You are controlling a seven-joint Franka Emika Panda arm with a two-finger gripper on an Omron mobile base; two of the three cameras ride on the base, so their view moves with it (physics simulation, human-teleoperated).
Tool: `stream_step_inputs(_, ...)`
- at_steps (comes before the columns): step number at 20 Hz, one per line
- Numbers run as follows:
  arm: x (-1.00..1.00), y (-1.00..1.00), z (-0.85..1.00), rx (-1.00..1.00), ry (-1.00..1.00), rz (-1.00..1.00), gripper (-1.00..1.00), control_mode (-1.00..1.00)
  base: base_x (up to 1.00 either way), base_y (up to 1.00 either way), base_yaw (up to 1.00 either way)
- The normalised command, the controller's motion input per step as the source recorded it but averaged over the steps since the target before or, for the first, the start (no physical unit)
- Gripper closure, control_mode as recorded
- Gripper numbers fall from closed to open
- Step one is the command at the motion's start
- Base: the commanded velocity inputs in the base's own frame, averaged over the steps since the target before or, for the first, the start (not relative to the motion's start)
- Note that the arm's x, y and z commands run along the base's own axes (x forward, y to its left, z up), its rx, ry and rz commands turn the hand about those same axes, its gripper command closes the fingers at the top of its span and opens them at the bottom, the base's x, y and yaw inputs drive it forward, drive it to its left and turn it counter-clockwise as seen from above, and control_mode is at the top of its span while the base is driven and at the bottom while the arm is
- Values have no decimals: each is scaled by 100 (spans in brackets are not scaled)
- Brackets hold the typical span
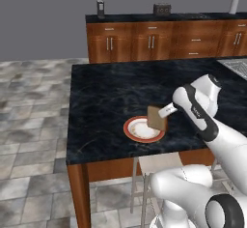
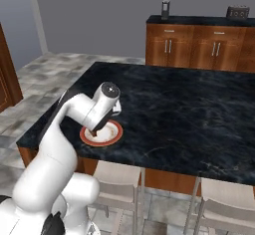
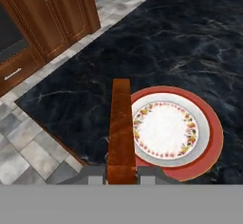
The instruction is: Start the toaster. Once the lever pops up, take the bread to the plate on the dining counter.
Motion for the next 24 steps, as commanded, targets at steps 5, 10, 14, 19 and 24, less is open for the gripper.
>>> stream_step_inputs(5, 44, 0, -39, 0, 0, 0, 100, -100, 0, 0, 0)
stream_step_inputs(10, 36, 0, -30, 0, 0, 0, 100, -100, 0, 0, 0)
stream_step_inputs(14, 25, 0, -25, 0, 0, 0, 100, -100, 0, 0, 0)
stream_step_inputs(19, 29, 2, -27, 0, 0, 0, 100, -100, 0, 0, 0)
stream_step_inputs(24, 33, 4, -19, 0, 0, 0, 100, -100, 0, 0, 0)
